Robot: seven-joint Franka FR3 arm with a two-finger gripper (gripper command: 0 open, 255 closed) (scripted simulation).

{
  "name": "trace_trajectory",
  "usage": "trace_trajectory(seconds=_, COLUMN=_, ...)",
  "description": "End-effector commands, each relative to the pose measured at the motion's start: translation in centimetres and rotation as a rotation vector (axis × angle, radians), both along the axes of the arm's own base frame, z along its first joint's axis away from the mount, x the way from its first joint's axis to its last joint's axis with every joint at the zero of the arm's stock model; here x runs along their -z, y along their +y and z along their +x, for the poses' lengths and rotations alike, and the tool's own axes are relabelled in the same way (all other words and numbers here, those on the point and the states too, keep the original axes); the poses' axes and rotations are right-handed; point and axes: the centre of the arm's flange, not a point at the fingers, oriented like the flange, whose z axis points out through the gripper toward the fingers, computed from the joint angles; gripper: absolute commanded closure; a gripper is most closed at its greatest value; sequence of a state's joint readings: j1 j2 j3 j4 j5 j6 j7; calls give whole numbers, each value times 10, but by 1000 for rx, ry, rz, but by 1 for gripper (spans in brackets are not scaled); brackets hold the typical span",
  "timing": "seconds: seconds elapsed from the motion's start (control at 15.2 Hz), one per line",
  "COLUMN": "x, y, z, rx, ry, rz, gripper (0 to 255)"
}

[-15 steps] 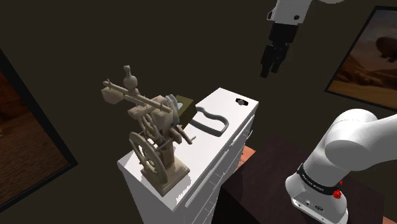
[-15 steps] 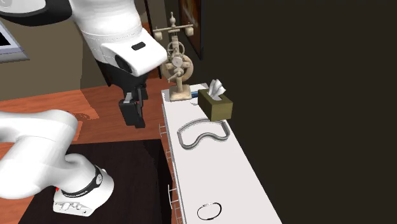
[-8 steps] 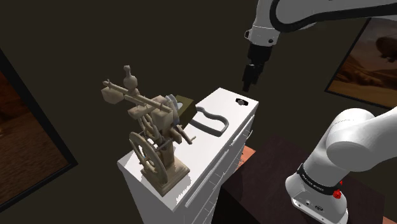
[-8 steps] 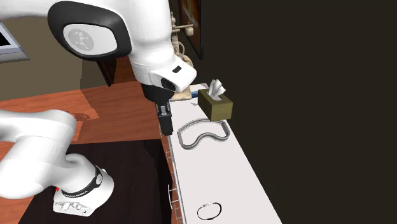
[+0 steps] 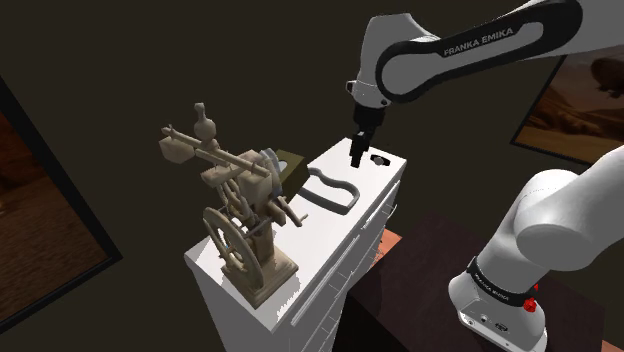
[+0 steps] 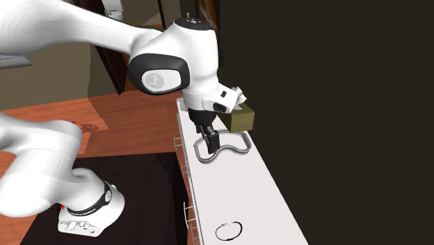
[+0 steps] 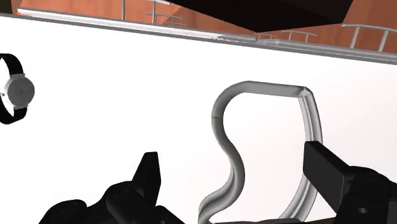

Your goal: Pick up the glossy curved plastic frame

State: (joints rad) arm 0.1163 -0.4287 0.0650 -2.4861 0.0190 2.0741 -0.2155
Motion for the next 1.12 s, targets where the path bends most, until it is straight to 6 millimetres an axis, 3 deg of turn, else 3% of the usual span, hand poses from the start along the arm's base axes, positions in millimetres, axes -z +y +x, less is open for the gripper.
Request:
trace_trajectory(seconds=0.0, x=19, y=12, z=11, rx=-47, ry=-12, rz=-11, gripper=0)
trace_trajectory(seconds=0.4, x=80, y=46, z=48, rx=-183, ry=-38, rz=-47, gripper=0)
trace_trajectory(seconds=0.92, x=123, y=48, z=50, rx=-191, ry=-40, rz=-49, gripper=0)
trace_trajectory(seconds=1.06, x=123, y=48, z=50, rx=-191, ry=-40, rz=-49, gripper=0)
